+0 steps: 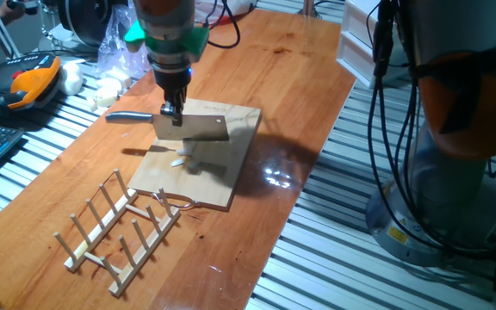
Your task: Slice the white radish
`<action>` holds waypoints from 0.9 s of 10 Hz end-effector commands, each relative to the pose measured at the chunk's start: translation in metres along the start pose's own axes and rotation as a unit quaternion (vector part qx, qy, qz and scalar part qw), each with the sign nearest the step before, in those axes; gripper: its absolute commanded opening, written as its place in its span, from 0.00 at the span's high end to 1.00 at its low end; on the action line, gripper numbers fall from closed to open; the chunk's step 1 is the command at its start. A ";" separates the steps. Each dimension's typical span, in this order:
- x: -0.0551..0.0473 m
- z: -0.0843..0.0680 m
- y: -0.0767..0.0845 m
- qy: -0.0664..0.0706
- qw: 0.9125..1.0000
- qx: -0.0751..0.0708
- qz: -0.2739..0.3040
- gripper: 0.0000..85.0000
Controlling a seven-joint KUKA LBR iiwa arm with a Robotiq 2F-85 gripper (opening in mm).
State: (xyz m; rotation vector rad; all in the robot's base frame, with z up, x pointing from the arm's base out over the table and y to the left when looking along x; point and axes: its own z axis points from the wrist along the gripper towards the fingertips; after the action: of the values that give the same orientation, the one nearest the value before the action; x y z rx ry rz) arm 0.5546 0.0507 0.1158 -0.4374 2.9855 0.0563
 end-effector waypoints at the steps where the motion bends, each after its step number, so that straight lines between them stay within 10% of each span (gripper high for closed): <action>1: 0.001 0.007 -0.001 -0.006 1.000 -0.002 0.000 1.00; 9: 0.001 0.013 0.005 -0.017 1.000 -0.007 0.006 1.00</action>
State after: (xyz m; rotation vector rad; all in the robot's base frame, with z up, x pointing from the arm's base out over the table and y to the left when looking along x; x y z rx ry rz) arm 0.5525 0.0573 0.1036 -0.4147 2.9670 0.0777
